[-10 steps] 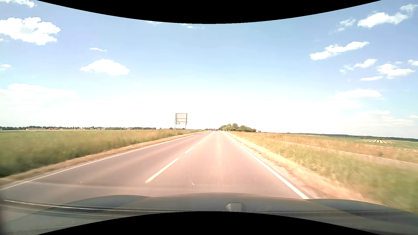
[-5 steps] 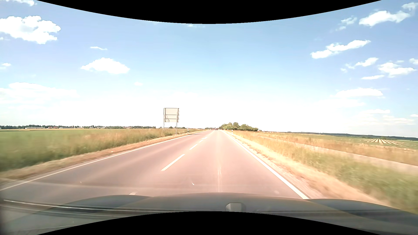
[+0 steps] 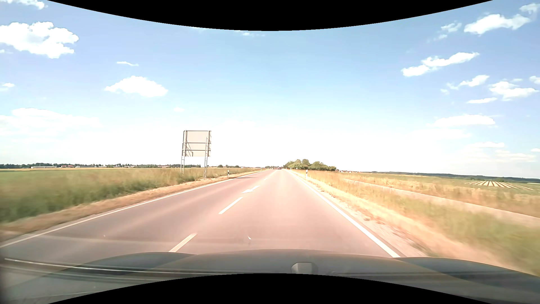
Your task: Follow the waypoints while adhering to traffic rules and regulations
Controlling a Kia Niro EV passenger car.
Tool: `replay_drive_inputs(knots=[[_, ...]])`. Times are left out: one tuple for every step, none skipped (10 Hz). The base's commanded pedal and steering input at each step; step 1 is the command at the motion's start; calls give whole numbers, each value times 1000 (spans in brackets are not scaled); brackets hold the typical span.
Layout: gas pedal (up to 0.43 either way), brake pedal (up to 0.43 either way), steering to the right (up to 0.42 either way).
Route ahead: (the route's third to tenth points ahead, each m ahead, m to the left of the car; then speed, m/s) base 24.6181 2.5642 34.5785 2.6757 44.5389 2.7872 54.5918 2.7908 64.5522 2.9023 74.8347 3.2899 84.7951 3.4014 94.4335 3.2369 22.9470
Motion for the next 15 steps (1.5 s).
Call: replay_drive_inputs(knots=[[461,6,-3],[461,6,-3],[461,6,-3],[461,6,-2],[461,6,-2],[461,6,-2],[461,6,-2],[449,6,-2],[449,6,-2],[358,6,-2],[350,6,-2],[350,6,-2],[350,6,-2],[350,6,-2],[350,6,-2]])
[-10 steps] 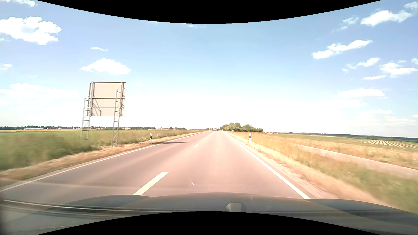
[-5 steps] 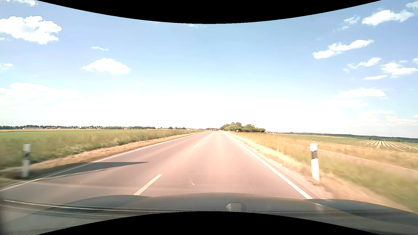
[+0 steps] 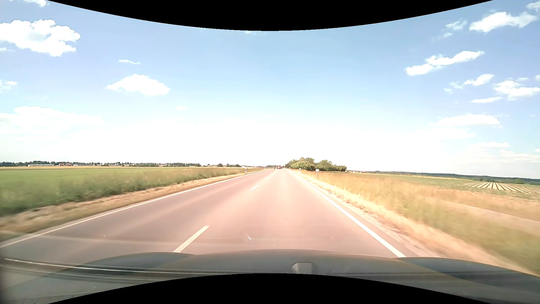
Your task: Follow the waypoints while adhering to traffic rules and regulations
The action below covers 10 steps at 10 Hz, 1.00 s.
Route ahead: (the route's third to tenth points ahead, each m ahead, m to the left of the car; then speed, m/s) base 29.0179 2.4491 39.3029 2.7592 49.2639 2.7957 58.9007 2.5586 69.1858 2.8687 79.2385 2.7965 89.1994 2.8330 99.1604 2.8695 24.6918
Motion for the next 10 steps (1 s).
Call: replay_drive_inputs(knots=[[350,6,-2],[299,6,-2],[280,6,-1],[280,6,-1],[280,6,-1],[280,6,-1],[280,6,-1],[280,6,-1],[268,6,-1],[268,6,-1]])
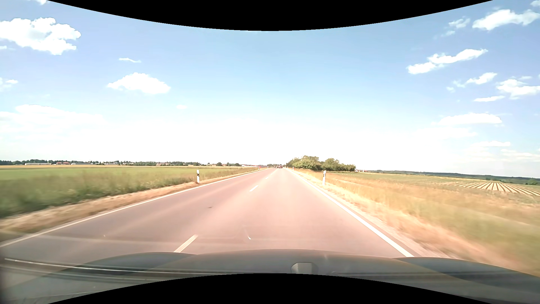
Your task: Follow the waypoints while adhering to traffic rules and regulations
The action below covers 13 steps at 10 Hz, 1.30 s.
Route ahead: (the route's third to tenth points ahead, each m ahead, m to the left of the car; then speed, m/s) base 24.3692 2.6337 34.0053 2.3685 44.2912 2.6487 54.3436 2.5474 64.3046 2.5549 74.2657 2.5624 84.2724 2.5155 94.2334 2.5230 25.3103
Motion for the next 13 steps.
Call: replay_drive_inputs(knots=[[268,6,-1],[240,6,-1],[240,6,-1],[209,6,-1],[209,6,-1],[209,6,-1],[209,6,-1],[209,6,-1],[209,6,-1],[209,6,-1],[209,6,-1],[209,6,-1],[209,6,0]])
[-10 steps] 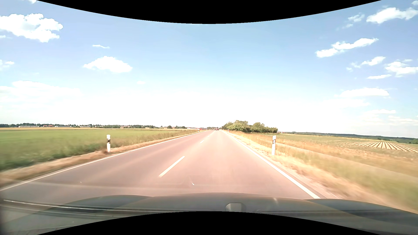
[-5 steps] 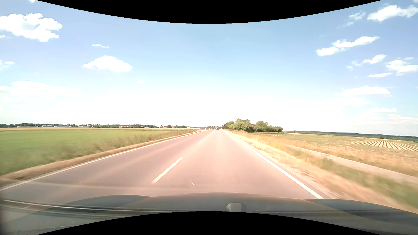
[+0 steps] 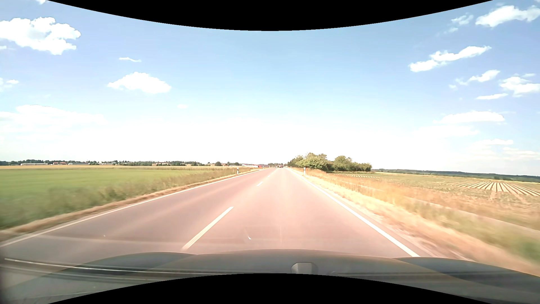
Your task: Follow the waypoints while adhering to traffic rules and regulations
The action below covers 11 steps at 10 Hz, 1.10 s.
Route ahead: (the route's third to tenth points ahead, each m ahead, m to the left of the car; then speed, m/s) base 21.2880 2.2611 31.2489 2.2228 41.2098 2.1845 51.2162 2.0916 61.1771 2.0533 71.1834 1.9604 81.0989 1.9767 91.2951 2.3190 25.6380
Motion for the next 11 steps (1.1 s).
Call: replay_drive_inputs(knots=[[209,6,0],[209,6,0],[209,6,0],[197,6,0],[197,6,0],[197,6,0],[189,6,0],[189,6,0],[189,6,0],[189,6,0],[189,6,0]])
